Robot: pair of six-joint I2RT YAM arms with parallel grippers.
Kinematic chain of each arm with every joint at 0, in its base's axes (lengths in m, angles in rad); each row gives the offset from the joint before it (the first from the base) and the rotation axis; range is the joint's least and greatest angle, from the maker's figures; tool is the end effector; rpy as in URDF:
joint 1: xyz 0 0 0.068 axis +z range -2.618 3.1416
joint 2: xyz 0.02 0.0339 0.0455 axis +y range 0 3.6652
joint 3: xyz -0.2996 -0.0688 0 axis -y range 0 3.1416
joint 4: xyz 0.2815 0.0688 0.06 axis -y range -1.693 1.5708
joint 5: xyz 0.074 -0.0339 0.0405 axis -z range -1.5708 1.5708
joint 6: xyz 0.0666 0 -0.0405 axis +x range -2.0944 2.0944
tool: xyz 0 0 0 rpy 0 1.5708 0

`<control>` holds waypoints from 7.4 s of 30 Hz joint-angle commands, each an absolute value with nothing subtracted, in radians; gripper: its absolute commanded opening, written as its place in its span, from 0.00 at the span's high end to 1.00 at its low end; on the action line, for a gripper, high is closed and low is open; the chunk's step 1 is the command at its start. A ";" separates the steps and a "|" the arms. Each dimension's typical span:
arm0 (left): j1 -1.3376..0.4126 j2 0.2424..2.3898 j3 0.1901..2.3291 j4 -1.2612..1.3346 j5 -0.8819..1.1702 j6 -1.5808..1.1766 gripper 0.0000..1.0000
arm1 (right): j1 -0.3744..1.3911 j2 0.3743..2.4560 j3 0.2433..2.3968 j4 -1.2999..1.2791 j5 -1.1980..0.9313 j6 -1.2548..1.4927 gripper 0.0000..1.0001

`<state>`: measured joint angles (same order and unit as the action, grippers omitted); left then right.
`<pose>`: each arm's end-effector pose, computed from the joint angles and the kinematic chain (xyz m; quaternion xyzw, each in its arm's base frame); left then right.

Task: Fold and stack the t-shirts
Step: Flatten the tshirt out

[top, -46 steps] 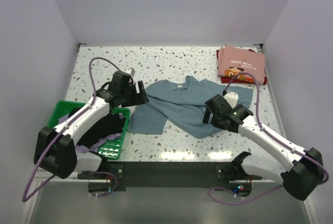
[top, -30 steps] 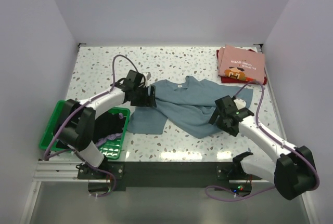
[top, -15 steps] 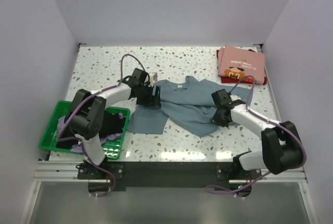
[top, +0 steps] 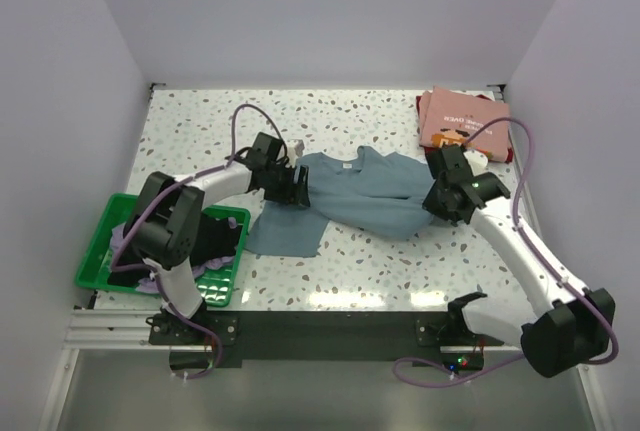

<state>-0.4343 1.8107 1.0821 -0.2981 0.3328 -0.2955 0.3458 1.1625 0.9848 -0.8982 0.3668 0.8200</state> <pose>0.3646 -0.1931 0.1447 0.1103 0.9445 -0.2436 0.1906 0.2465 0.0634 0.2779 0.2673 0.9161 -0.0151 0.2984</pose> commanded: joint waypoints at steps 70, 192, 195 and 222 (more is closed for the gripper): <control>-0.399 1.586 0.933 -0.480 0.250 -0.268 0.42 | 0.110 1.638 1.166 -0.861 0.232 0.755 1.00; 0.153 1.494 1.114 -0.449 0.650 -0.399 1.00 | 0.284 1.700 1.167 -0.595 0.212 0.689 0.61; 0.153 1.499 1.120 -0.449 0.652 -0.400 1.00 | 0.284 1.701 1.161 -0.552 0.212 0.687 0.64; 0.144 1.532 1.141 -0.419 0.588 -0.428 1.00 | 0.284 1.548 1.262 -0.856 0.305 0.572 1.00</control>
<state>0.1497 1.5101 1.1145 -0.4717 0.6117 -0.4263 0.2813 1.6592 1.1915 -0.7200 0.2440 0.6209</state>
